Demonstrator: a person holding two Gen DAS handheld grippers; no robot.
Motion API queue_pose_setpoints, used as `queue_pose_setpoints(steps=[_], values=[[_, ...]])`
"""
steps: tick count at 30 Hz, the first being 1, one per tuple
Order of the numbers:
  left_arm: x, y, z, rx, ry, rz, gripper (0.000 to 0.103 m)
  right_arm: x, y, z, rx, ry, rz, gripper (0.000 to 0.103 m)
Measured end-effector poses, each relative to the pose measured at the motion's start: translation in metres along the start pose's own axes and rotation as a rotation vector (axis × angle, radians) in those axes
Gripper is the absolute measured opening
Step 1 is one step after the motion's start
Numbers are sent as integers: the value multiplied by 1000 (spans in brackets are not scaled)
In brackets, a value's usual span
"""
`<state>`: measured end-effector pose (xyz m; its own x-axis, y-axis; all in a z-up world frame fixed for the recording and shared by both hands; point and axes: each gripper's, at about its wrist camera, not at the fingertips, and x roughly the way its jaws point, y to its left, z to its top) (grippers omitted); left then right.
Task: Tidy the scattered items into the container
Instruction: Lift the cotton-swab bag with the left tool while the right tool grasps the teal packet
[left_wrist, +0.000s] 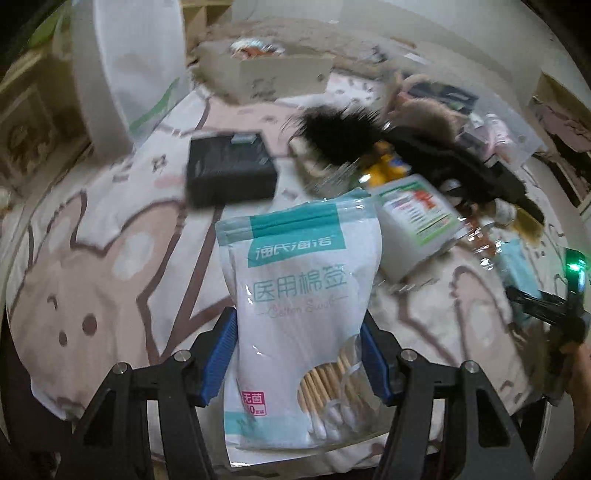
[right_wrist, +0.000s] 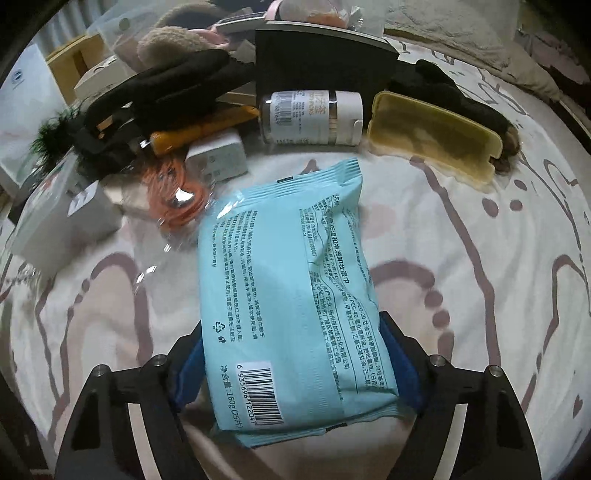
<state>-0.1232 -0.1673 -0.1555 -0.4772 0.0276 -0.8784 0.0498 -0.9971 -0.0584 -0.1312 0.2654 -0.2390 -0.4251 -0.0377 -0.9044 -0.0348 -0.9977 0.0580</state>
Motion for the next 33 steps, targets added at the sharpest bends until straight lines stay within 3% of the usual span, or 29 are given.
queue_pose_setpoints(steps=[14, 25, 29, 33], values=[[26, 14, -36, -45, 45, 11, 63, -34, -3, -54, 10, 8, 39, 82], [13, 6, -46, -28, 14, 9, 63, -38, 31, -45, 2, 44, 103, 81], [5, -2, -44, -18, -4, 7, 63, -61, 47, -56, 13, 28, 137, 80], [-3, -14, -38, -5, -22, -6, 63, -60, 59, -47, 23, 14, 174, 79]])
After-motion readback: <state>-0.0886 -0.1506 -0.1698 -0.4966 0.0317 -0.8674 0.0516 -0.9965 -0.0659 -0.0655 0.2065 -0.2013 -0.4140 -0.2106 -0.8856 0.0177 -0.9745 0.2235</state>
